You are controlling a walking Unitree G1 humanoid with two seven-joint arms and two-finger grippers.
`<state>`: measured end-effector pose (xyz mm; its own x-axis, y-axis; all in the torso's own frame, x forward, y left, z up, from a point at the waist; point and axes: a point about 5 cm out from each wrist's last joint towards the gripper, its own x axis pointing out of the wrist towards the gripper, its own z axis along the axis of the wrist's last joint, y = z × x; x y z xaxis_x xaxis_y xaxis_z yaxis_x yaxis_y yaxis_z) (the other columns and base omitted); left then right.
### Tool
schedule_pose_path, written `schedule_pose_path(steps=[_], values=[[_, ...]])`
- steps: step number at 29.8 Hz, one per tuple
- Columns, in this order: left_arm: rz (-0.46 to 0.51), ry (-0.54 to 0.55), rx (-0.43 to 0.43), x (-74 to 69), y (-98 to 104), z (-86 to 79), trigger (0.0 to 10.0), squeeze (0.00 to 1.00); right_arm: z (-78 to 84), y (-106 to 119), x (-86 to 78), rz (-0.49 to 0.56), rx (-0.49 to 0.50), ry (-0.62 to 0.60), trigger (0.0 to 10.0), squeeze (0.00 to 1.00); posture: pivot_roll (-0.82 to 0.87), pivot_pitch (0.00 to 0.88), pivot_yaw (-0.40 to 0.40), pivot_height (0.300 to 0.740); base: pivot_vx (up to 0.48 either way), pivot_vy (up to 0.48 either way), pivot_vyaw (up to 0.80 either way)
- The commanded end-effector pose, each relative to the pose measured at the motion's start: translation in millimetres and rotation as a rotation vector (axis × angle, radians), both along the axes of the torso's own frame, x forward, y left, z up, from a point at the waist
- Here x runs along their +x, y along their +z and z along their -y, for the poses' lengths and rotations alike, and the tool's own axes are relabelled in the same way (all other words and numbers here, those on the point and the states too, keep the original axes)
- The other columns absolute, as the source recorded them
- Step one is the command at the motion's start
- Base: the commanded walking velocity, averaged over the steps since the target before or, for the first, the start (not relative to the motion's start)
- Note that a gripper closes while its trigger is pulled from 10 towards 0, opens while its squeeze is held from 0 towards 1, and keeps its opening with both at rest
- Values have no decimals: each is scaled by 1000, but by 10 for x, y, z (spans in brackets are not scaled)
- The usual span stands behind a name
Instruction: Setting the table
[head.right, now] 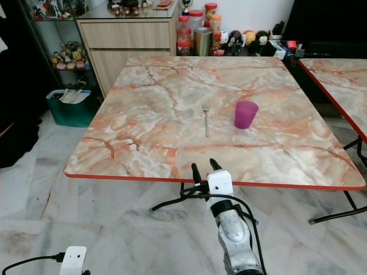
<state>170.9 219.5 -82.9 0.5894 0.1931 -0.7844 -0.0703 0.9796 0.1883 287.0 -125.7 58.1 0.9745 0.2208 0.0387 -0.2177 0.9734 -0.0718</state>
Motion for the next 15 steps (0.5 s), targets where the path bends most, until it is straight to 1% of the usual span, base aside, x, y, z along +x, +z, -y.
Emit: schedule_pose_path(steps=[1,4,5,7,9,11,12,15], values=[[7,16,-1,-4,6,-30,10000,0,32,92,97,18,29,-38,10000,0,30,0,24,740,0,0,0],[16,12,-16,12,10,-7,10000,0,77,28,230,-75,10,-116,10000,0,28,0,29,740,0,0,0],[10,5,-21,18,6,14,10000,0,86,86,336,-106,69,-165,10000,0,24,0,34,740,0,0,0],[12,-3,-26,36,9,33,10000,0,55,181,416,-90,78,-156,10000,0,27,0,32,740,0,0,0],[13,-4,-28,41,11,36,10000,0,46,200,430,-85,73,-151,10000,0,27,0,32,740,0,0,0],[17,-4,-27,57,19,35,10000,0,17,281,479,-55,67,-141,10000,0,27,0,28,740,0,0,0],[19,3,-21,73,28,22,10000,0,-10,340,522,-46,67,-138,10000,0,36,0,21,740,247,0,0],[24,14,-20,80,33,14,10000,0,-45,345,532,-48,68,-128,10000,0,37,0,19,740,261,0,0]])
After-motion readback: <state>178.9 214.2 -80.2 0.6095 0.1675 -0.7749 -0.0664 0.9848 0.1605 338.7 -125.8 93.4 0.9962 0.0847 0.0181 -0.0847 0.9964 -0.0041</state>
